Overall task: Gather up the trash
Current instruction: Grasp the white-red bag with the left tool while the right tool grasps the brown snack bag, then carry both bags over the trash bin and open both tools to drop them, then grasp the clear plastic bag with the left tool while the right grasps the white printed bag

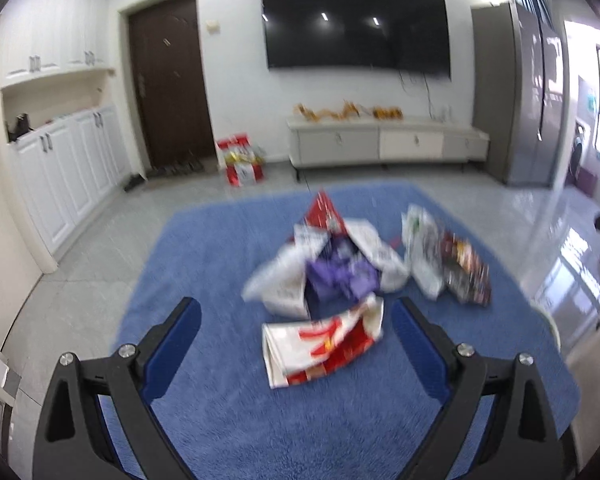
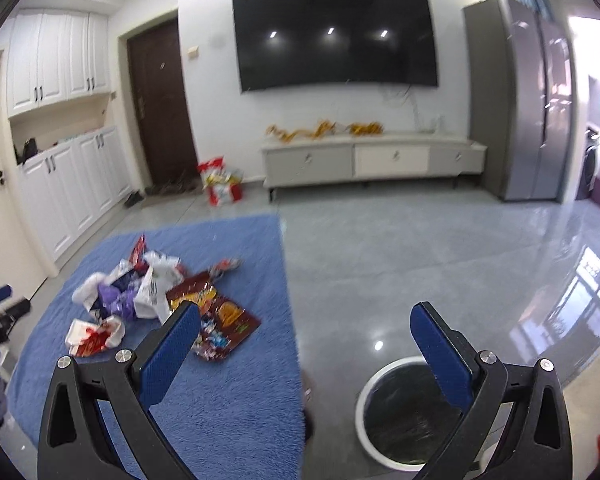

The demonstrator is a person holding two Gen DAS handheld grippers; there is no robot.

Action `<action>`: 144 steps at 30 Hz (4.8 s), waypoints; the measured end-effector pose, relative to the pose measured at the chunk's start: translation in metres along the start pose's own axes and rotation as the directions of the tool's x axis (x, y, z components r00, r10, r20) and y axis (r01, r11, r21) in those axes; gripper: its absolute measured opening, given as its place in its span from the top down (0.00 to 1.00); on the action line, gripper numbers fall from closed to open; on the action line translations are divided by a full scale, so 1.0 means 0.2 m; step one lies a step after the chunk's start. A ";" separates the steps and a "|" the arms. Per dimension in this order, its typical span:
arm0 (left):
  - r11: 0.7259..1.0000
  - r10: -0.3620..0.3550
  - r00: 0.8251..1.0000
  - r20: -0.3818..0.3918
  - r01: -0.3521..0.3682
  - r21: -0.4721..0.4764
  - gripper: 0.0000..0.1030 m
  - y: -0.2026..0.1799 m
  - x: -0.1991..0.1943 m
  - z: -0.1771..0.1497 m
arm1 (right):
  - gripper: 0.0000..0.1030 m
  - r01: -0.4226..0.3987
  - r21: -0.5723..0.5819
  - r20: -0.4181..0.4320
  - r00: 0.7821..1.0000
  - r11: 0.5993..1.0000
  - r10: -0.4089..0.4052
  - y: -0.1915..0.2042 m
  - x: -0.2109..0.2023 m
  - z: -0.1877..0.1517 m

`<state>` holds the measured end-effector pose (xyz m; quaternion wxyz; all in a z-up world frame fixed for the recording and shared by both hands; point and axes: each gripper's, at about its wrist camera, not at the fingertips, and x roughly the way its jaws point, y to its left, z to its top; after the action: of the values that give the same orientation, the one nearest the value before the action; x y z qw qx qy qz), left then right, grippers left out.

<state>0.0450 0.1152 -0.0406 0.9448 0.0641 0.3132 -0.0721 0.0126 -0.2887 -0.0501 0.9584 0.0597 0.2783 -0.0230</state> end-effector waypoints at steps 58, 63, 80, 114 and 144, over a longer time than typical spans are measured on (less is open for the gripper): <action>0.938 -0.347 0.908 -0.234 0.342 -0.061 0.44 0.02 0.50 -0.24 | 0.62 -0.472 -0.064 -0.437 0.805 0.879 0.401 0.46 0.79 -0.21; 0.944 -0.328 0.926 -0.188 0.324 -0.057 0.44 0.03 0.35 -0.21 | 0.63 -0.493 -0.055 -0.385 0.813 0.869 0.437 0.46 0.65 -0.20; 0.770 -0.525 0.808 -0.268 0.585 0.254 0.43 -1.18 0.47 0.18 | 0.62 -0.035 0.172 -0.218 0.973 0.984 0.073 -0.58 0.43 -0.26; 0.734 -0.628 0.732 -0.264 0.670 0.114 0.40 -1.83 0.69 0.27 | 0.37 0.313 0.235 -0.320 0.919 0.920 -0.230 -1.11 0.45 -0.45; 0.977 -0.212 0.975 0.069 0.211 0.027 0.34 -0.31 0.19 0.14 | 0.37 0.038 -0.069 -0.023 0.999 0.997 -0.040 -0.07 -0.04 0.19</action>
<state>0.0797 0.0471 -0.0459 0.9416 0.0369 0.2838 -0.1774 0.0243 -0.3076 -0.0162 0.9558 0.0218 0.2917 -0.0313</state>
